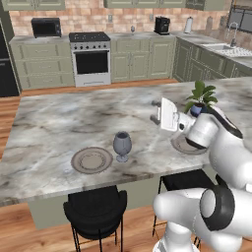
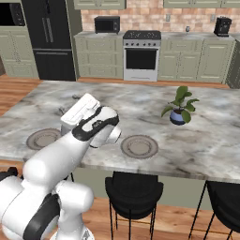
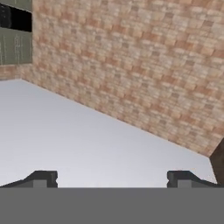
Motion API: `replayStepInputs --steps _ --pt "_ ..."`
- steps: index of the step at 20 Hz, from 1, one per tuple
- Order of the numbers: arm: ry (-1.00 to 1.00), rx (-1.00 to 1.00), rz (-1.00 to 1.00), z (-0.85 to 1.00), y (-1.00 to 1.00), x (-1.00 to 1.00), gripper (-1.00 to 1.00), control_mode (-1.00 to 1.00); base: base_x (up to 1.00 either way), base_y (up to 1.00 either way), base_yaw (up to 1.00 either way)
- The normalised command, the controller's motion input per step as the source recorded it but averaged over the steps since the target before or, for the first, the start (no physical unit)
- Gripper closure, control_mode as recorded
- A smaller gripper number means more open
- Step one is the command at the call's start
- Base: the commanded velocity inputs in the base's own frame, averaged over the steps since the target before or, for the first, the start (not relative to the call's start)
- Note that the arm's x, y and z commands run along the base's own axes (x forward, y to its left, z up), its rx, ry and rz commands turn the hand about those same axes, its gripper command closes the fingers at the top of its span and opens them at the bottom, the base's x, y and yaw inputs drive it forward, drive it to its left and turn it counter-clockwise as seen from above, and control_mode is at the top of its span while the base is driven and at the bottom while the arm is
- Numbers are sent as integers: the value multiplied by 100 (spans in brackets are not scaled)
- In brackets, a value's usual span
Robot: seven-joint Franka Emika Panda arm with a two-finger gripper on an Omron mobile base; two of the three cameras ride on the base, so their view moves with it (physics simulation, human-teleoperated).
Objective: Retrieve the wine glasses from the counter and place one next to each plate.
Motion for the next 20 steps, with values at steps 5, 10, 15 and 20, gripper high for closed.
replayStepInputs --steps 5,10,15,20 --pt "-7 4 5 54 0 -31 -100 -100 0 0 0" --pt "-6 0 3 20 -1 -87 -100 -100 0 0 0" --pt "0 -3 6 20 -6 -78 -100 -100 0 0 0" --pt "0 -12 10 0 -3 -49 -100 -100 0 0 0"
